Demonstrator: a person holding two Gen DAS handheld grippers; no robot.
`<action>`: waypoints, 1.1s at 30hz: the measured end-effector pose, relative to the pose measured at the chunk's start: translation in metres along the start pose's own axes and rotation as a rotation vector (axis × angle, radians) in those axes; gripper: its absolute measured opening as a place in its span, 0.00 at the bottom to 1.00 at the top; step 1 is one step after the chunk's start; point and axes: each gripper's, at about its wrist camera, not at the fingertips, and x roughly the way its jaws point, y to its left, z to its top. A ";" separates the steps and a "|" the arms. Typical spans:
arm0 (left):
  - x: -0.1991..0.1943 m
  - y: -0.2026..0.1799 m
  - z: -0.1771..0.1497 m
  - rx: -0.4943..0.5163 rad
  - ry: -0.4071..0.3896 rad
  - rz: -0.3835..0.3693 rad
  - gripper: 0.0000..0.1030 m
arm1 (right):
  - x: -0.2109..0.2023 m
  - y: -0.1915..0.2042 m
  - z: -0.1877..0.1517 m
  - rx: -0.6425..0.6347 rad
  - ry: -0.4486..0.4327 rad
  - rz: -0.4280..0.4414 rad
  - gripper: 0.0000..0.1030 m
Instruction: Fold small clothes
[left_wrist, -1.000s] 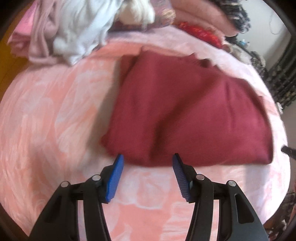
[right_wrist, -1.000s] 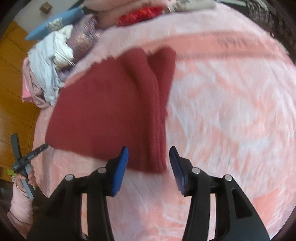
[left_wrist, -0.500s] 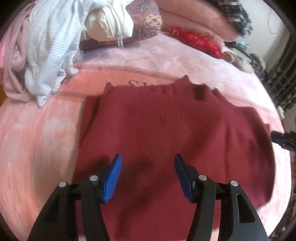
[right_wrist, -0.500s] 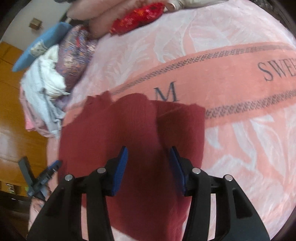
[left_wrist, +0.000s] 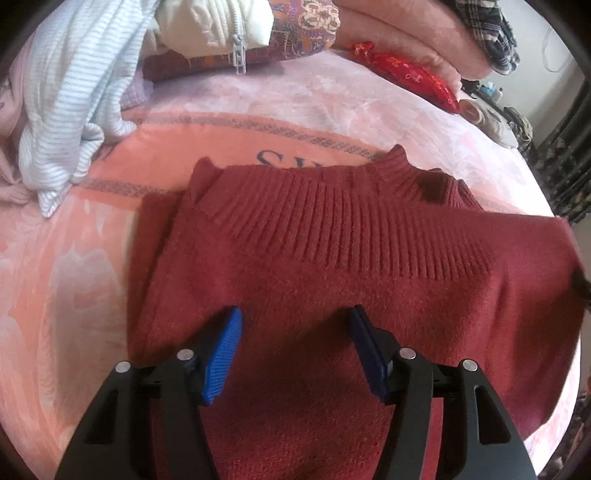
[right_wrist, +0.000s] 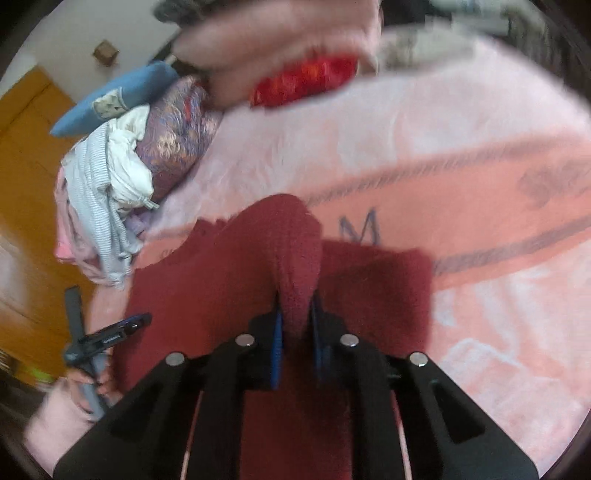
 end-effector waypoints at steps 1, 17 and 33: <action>0.000 -0.002 -0.001 0.013 -0.005 0.011 0.60 | 0.001 0.000 -0.002 -0.014 -0.009 -0.061 0.45; -0.036 -0.010 -0.042 0.029 0.007 -0.004 0.59 | -0.001 -0.045 -0.048 0.096 0.255 0.002 0.52; -0.017 -0.008 -0.047 0.062 0.028 0.000 0.64 | 0.024 -0.047 -0.076 0.121 0.345 0.054 0.34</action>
